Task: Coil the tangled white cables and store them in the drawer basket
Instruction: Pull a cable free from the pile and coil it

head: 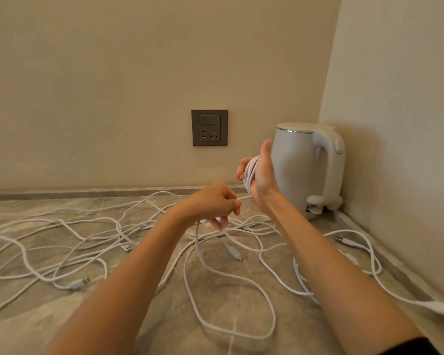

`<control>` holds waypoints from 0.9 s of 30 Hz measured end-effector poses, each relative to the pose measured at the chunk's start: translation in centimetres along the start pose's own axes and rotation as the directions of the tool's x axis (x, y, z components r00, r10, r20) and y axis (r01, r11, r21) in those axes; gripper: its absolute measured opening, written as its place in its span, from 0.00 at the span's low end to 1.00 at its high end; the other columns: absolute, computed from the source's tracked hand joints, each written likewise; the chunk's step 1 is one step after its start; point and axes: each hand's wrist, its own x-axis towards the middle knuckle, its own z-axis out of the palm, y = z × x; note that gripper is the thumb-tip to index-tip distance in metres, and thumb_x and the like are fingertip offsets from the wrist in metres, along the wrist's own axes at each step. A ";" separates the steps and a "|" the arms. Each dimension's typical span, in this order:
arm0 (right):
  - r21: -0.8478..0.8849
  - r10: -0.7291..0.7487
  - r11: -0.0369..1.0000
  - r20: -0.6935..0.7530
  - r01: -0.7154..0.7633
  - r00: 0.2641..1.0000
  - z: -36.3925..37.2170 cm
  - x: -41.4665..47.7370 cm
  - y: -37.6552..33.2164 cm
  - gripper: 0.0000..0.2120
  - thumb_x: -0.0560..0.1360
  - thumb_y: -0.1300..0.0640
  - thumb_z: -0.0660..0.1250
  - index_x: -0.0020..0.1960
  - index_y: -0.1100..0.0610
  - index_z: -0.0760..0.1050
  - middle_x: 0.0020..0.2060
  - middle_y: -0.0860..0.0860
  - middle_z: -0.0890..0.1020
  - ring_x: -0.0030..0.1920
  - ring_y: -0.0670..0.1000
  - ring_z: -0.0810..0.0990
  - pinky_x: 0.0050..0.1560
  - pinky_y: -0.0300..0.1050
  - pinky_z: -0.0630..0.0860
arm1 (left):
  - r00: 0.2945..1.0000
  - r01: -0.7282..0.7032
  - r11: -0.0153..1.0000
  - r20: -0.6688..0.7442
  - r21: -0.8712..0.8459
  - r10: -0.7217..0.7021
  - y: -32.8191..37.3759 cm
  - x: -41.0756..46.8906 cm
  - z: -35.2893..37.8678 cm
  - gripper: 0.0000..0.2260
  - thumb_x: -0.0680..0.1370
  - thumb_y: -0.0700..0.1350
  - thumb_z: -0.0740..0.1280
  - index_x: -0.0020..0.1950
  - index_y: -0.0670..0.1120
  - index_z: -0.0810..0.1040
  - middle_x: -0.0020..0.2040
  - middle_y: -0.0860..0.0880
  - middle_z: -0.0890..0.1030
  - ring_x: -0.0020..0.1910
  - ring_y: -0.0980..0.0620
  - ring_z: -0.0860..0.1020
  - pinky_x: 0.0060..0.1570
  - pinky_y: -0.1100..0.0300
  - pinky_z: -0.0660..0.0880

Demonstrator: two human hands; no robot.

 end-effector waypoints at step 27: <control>-0.602 0.580 0.766 0.495 -0.226 0.647 -0.9 -0.9 -1.1 0.44 0.68 0.26 0.30 0.25 0.61 0.65 0.18 0.53 0.68 0.20 0.48 0.64 0.22 0.36 0.63 | 0.784 -0.236 0.953 -0.617 -0.190 0.071 -0.8 0.2 -2.9 0.10 0.77 0.46 0.66 0.40 0.41 0.81 0.21 0.58 0.68 0.21 0.64 0.64 0.28 0.66 0.61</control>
